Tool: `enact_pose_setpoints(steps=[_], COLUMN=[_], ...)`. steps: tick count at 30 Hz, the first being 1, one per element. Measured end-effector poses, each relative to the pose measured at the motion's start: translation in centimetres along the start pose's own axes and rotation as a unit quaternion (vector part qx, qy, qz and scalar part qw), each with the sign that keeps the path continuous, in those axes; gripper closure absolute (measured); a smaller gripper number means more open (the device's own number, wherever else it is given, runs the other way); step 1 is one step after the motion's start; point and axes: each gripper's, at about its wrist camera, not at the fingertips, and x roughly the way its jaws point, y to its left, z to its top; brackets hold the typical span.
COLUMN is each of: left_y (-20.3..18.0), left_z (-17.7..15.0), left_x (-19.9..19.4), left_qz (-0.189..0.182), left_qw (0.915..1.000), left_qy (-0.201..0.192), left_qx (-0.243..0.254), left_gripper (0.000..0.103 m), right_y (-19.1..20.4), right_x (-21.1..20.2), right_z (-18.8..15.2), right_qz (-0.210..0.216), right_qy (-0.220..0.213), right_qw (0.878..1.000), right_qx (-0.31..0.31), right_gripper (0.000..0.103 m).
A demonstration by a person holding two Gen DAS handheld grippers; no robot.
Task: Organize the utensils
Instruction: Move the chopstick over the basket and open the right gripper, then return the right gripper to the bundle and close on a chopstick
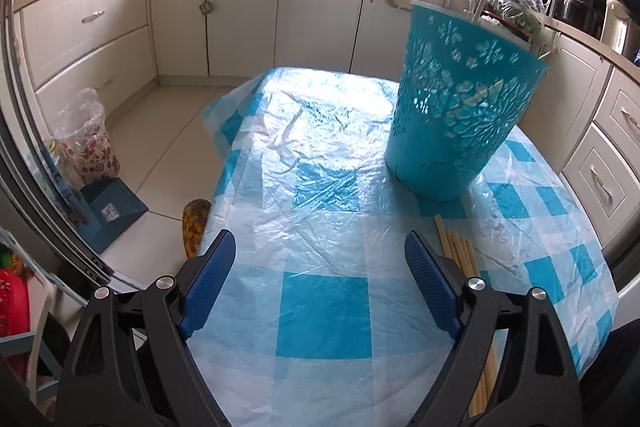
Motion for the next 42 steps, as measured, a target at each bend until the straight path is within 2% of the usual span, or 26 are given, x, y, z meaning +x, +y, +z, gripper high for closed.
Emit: enact_pose_setpoints(steps=[3, 6, 11, 18, 23, 31, 42], left_y=[0.0, 0.0, -0.4, -0.8, -0.4, 1.2, 1.4], left_z=[0.1, -0.2, -0.9, -2.2, -2.8, -3.6, -4.0], left_x=[-1.5, -3.0, -5.1, -7.1, -8.1, -7.9, -6.7], left_qz=[0.002, 0.002, 0.003, 0.005, 0.009, 0.018, 0.02], left_qw=[0.9999, 0.9999, 0.9998, 0.9999, 0.9998, 0.9998, 0.9996], left_qy=[-0.012, -0.016, -0.018, -0.015, -0.014, 0.001, 0.017], left_qx=[0.001, -0.001, 0.003, 0.008, 0.007, -0.01, -0.009], left_gripper=[0.019, 0.018, 0.017, 0.016, 0.016, 0.016, 0.015], right_y=[0.0, -0.2, -0.9, -1.6, -2.8, -3.0, -3.3], right_x=[-2.7, -4.9, -6.2, -3.6, -0.8, 2.5, 4.2], right_z=[-1.7, -4.1, -8.3, -14.2, -17.1, -18.3, -18.5], right_qz=[-0.005, -0.019, -0.039, -0.047, -0.062, -0.077, -0.093], right_qy=[0.017, 0.045, 0.099, 0.197, 0.245, 0.263, 0.269], right_qw=[1.0, 0.999, 0.994, 0.978, 0.965, 0.96, 0.958], right_qx=[0.002, 0.006, 0.033, 0.05, 0.069, 0.06, 0.038], right_gripper=[0.079, 0.079, 0.079, 0.079, 0.079, 0.079, 0.082])
